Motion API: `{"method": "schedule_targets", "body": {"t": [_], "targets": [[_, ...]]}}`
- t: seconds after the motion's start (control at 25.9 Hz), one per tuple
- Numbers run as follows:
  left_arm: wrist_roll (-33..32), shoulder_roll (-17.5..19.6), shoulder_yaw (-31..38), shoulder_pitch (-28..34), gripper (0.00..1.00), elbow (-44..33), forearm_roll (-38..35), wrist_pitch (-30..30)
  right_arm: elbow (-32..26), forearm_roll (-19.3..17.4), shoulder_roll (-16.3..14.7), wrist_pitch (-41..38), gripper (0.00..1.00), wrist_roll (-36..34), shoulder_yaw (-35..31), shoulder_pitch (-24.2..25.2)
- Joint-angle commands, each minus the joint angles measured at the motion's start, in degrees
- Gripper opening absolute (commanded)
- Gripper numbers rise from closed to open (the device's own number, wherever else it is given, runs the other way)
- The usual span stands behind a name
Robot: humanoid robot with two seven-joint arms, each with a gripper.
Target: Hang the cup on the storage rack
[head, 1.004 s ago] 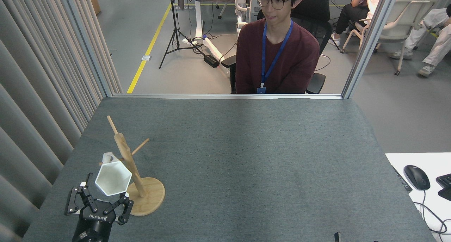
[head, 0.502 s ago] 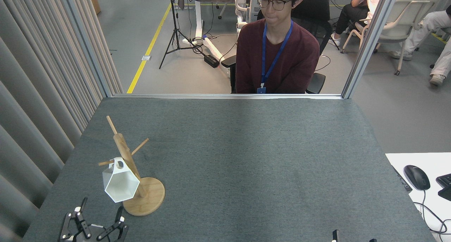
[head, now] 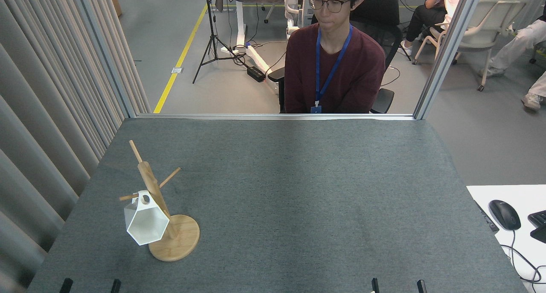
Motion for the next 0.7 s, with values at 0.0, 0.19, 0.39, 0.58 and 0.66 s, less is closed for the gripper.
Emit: {"method": "schedule_targets", "body": {"t": [0.0, 0.19, 0.39, 0.58, 0.66], "targets": [[-0.51, 0.21, -3.14, 0.48, 1.0, -2.95, 2.13, -3.17, -2.06, 0.78, 0.09, 0.07, 1.0, 0.24, 2.6, 1.21], [-2.79, 0.3, -10.08, 0.66, 1.0, -3.31, 1.96, -2.29, -2.68, 0.87, -0.09, 0.59, 1.0, 0.16, 3.3, 1.3], [-2.88, 0.56, -13.6, 1.36, 1.0, -2.95, 1.69, -0.89, -2.68, 0.87, -0.17, 0.42, 1.0, -0.55, 3.03, 2.18], [-2.88, 1.35, -13.6, 2.5, 1.0, -3.31, 1.69, -0.71, -2.68, 0.87, -0.17, 0.59, 1.0, -0.55, 3.12, 2.09], [-2.88, 1.7, -13.6, 2.68, 1.0, -3.48, 1.87, -0.62, -2.68, 1.31, -0.26, 0.59, 1.0, -1.07, 3.21, 1.92]]}}
